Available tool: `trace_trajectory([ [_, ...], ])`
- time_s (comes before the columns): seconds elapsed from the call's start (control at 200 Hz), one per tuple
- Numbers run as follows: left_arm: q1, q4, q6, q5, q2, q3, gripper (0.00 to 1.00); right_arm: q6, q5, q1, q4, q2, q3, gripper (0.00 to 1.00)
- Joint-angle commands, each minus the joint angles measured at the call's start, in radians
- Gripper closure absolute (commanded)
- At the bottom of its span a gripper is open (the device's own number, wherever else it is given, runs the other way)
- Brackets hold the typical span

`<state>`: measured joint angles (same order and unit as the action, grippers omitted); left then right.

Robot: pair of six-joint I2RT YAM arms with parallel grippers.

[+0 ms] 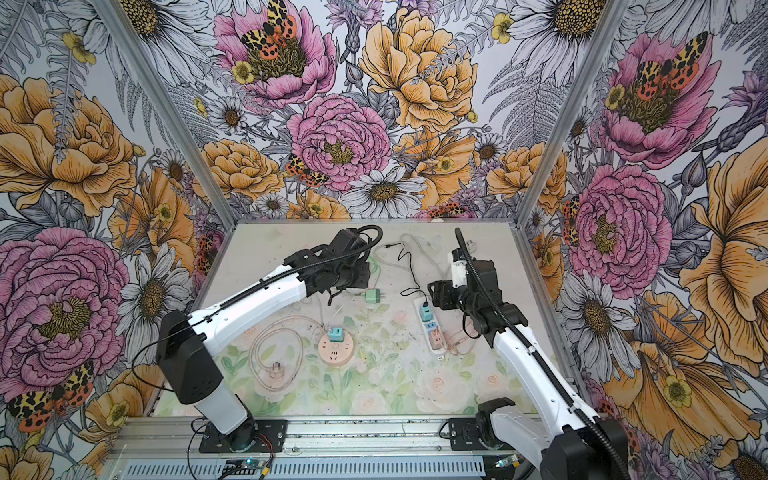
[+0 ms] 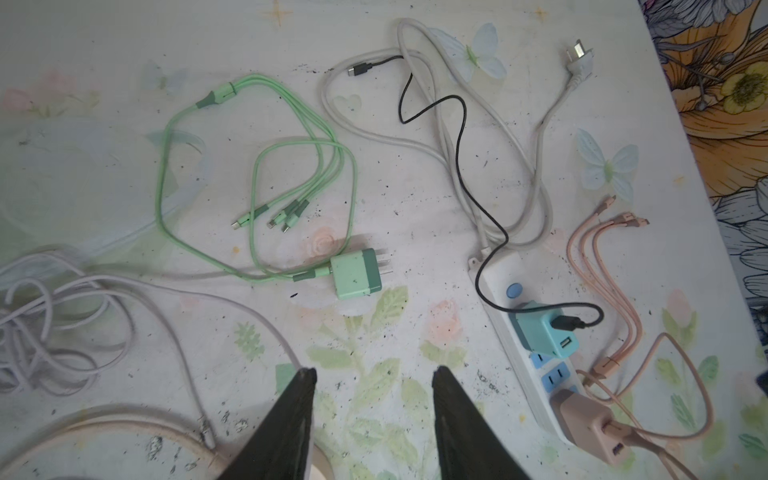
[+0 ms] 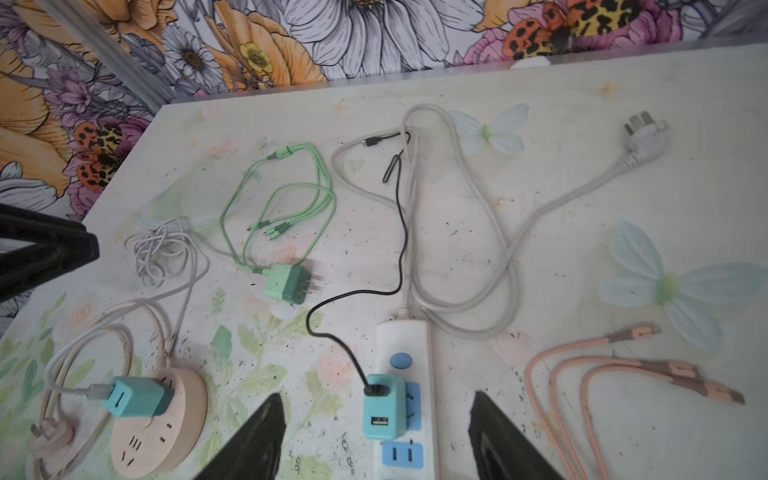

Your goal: Insert the plug

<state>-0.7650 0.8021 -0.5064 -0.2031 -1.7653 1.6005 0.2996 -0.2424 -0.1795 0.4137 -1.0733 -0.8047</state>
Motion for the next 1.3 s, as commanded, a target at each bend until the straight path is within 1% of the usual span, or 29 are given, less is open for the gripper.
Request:
trace_trajectory([
  [0.0,-0.008,-0.045,-0.032,0.016,-0.131,0.114,0.52,0.104,-0.058,0.034,-0.012,-0.048,0.012,0.31],
  [0.065,-0.002,-0.045,-0.027,0.002,-0.218,0.19,0.53,0.108,-0.067,0.042,-0.013,-0.072,0.009,0.33],
  [0.175,0.029,-0.045,-0.038,0.02,-0.341,0.279,0.63,0.106,-0.103,0.046,-0.012,-0.093,0.002,0.36],
  [0.325,0.065,-0.045,-0.056,0.021,-0.432,0.322,0.69,0.103,-0.089,0.048,-0.012,-0.058,0.007,0.36],
  [0.435,0.085,-0.044,-0.06,0.025,-0.469,0.327,0.7,0.095,-0.078,0.048,-0.011,-0.024,-0.002,0.36],
  [0.631,0.101,-0.043,-0.04,0.067,-0.502,0.328,0.71,0.09,-0.084,0.049,-0.011,-0.002,-0.037,0.35],
  [0.791,0.095,-0.043,-0.031,0.088,-0.498,0.291,0.72,0.092,-0.136,0.042,-0.01,-0.007,-0.065,0.36],
  [0.871,0.096,-0.043,-0.027,0.106,-0.495,0.264,0.72,0.085,-0.14,0.027,-0.01,-0.004,-0.076,0.36],
  [1.091,0.106,-0.045,-0.02,0.105,-0.488,0.213,0.72,0.071,-0.146,-0.02,-0.01,0.013,-0.09,0.36],
  [1.291,0.092,-0.044,0.003,0.152,-0.451,0.164,0.72,0.044,-0.146,-0.079,-0.003,0.015,-0.097,0.36],
])
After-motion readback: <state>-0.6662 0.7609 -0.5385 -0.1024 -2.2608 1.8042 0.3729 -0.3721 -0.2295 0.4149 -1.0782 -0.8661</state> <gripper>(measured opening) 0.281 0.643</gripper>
